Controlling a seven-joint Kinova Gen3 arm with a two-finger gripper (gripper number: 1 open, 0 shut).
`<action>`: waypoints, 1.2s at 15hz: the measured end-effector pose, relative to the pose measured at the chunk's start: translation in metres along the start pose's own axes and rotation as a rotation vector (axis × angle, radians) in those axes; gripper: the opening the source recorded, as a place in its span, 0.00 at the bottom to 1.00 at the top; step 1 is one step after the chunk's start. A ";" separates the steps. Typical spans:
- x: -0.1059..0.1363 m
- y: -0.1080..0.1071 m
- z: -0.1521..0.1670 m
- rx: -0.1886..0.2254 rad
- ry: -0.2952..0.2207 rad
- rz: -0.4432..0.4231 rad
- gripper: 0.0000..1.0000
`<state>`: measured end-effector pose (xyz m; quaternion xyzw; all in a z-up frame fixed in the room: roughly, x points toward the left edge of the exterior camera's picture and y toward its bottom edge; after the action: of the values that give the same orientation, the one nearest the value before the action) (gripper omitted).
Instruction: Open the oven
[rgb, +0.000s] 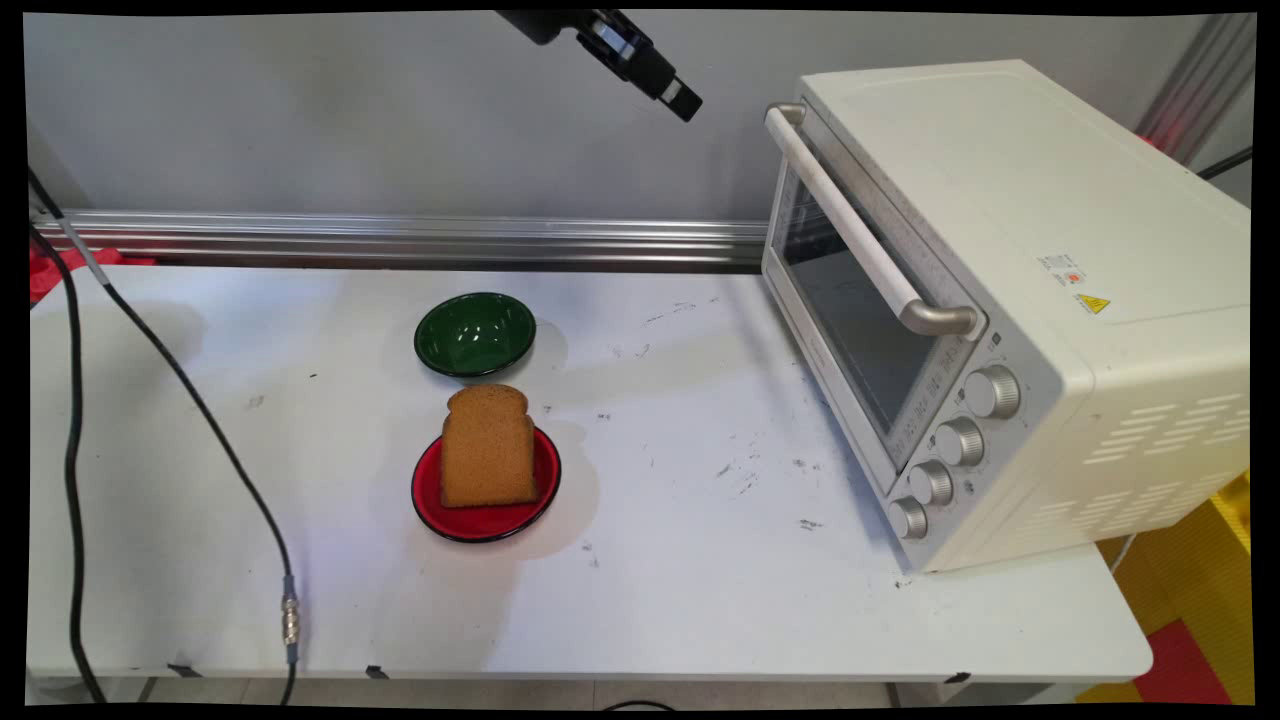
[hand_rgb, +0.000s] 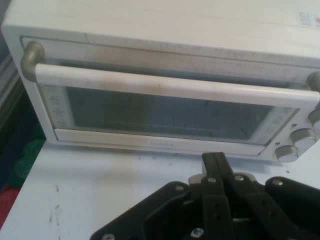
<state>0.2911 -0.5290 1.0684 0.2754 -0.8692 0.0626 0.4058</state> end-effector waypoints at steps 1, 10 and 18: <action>0.001 0.000 0.003 -0.001 -0.002 -0.002 0.00; 0.045 -0.001 0.049 -0.012 0.034 -0.027 0.00; 0.064 0.010 0.090 -0.040 0.043 0.016 0.00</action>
<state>0.1925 -0.5778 1.0574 0.2588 -0.8635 0.0543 0.4295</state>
